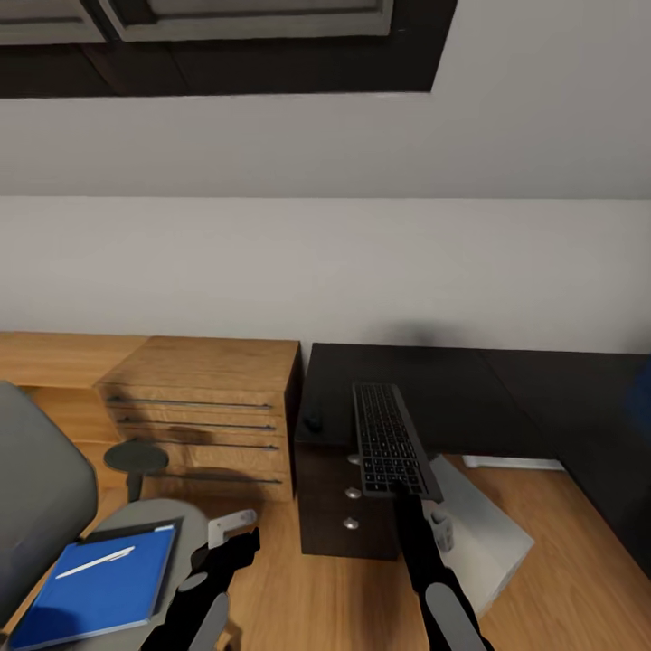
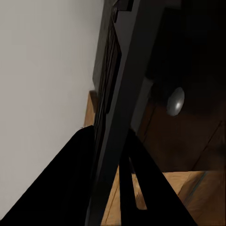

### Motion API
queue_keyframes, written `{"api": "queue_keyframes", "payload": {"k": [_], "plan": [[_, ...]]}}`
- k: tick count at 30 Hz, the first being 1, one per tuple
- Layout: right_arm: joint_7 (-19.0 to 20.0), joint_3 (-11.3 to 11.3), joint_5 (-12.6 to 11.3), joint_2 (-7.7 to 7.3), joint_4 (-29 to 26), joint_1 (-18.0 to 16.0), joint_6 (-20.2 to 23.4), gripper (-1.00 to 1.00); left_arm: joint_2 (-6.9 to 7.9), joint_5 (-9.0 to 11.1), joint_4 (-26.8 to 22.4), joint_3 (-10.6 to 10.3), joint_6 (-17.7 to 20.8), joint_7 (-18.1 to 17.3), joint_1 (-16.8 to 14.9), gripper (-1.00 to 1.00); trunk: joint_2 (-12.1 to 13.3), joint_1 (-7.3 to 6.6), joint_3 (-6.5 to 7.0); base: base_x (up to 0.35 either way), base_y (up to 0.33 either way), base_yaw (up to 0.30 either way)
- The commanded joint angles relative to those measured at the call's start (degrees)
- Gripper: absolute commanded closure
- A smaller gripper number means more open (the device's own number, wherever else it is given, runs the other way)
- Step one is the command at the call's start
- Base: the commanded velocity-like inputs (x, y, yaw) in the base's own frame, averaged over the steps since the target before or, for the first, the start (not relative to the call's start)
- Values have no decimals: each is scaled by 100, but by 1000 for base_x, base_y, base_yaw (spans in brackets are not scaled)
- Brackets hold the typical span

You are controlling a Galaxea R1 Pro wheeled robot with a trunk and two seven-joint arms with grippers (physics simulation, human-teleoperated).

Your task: In the bedroom, organize the workspace by keeping the computer under the desk, ensuring the monitor is on the desk, placing the keyboard on the desk next to the monitor, placing the mouse on the desk next to the keyboard, moving the folder from the swivel chair onto the desk next to the mouse, stacking the notebook on top of the folder with the pen on top of the notebook, and positioning the swivel chair next to the desk.

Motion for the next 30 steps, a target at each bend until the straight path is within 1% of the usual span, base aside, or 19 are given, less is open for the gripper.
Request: {"api": "queue_keyframes", "payload": {"k": [1,8,16,18,30], "plan": [[-27,12,-41,1,28,-5,-36,100,2,47,-47,-24,12,50,54,-100,-3,3,-6,321,0,0],[-74,12,-27,9,80,-11,-47,100,-3,51,-134,-40,11,52,124,-100,-3,3,-6,322,2,0],[-78,12,-16,36,424,-38,-65,100,-8,60,-144,-50,11,53,192,-100,-3,3,-6,320,59,0],[-76,12,-11,51,548,-47,-75,100,-13,63,-144,-68,17,53,196,-100,-3,3,-6,93,19,0],[-61,12,-6,53,577,-49,-77,100,-15,64,-142,-174,16,53,196,-100,-3,3,-6,47,3,0]]}}
